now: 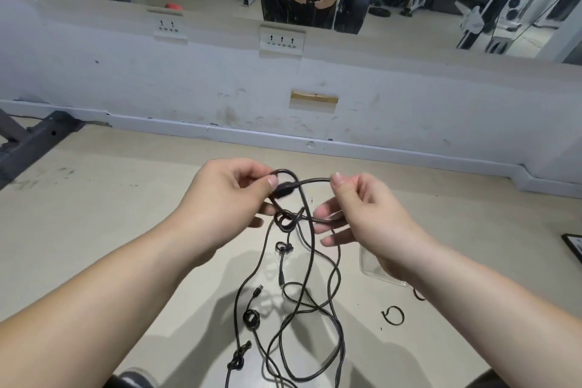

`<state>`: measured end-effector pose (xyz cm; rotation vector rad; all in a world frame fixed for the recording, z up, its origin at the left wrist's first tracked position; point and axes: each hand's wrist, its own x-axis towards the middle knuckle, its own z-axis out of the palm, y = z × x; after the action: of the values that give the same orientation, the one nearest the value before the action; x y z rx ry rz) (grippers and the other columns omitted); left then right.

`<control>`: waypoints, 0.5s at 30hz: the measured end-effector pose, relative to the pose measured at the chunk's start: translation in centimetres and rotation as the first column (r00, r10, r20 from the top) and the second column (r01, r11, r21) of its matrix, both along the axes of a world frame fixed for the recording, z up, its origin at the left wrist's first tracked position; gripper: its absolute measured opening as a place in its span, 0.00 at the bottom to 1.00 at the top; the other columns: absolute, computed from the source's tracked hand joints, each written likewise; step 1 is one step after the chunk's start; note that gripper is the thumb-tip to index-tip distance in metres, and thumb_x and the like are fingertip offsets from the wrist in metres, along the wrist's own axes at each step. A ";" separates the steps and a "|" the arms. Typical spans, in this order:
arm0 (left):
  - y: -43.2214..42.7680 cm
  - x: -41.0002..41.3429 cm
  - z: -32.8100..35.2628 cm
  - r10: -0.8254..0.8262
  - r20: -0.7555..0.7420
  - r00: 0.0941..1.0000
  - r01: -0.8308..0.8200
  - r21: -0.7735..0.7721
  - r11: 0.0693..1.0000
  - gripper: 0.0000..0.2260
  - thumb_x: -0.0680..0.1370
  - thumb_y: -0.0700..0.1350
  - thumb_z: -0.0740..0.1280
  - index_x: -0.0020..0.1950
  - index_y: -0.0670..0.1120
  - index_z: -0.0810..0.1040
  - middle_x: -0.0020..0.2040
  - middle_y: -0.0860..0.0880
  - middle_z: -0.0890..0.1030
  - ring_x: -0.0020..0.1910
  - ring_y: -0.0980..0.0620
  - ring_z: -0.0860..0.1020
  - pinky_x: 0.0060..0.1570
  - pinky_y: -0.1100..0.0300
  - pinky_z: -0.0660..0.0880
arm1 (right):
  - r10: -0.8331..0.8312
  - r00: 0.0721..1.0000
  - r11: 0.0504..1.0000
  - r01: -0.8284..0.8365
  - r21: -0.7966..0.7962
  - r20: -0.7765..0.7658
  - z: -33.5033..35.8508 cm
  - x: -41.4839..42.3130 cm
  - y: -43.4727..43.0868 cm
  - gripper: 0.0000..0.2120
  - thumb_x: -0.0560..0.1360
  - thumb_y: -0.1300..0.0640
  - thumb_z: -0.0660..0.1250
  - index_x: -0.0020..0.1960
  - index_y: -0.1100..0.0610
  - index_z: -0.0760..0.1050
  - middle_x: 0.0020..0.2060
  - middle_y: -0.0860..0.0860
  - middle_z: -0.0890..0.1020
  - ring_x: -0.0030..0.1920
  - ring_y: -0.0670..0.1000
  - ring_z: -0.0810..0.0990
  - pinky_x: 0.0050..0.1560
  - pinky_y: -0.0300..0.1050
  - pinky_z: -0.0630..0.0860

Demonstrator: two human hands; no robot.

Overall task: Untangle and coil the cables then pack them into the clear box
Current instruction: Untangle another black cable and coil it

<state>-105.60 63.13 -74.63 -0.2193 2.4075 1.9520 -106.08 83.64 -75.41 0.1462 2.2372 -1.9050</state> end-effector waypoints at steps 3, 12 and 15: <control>-0.3 -0.4 0.1 0.086 0.099 0.991 -0.099 0.134 0.986 0.06 0.85 0.42 0.65 0.51 0.42 0.80 0.42 0.43 0.86 0.33 0.48 0.85 0.35 0.52 0.83 | -0.077 0.996 0.997 0.078 -0.011 0.043 -0.2 -0.5 0.7 0.17 0.85 0.44 0.56 0.52 0.59 0.66 0.38 0.60 0.85 0.33 0.59 0.85 0.31 0.50 0.82; 0.0 0.2 0.1 0.093 0.034 0.995 -0.096 0.085 0.992 0.07 0.86 0.48 0.60 0.54 0.47 0.76 0.43 0.46 0.77 0.23 0.44 0.79 0.23 0.60 0.74 | 0.280 0.752 0.654 -0.605 0.455 0.596 -0.3 0.3 1.8 0.39 0.74 0.26 0.61 0.52 0.64 0.77 0.37 0.60 0.87 0.32 0.57 0.85 0.31 0.43 0.79; 0.4 0.5 -0.2 0.049 -0.004 0.999 -0.049 0.036 0.998 0.08 0.85 0.48 0.62 0.50 0.47 0.79 0.36 0.50 0.76 0.21 0.50 0.70 0.22 0.62 0.67 | 0.299 0.725 0.515 -0.670 0.535 0.620 0.2 0.7 1.5 0.44 0.63 0.18 0.63 0.44 0.62 0.80 0.33 0.58 0.86 0.28 0.55 0.84 0.30 0.42 0.78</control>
<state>-105.12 63.53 -74.79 -0.2755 2.3897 2.0166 -105.35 85.14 -75.18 0.0316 2.2071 -0.4953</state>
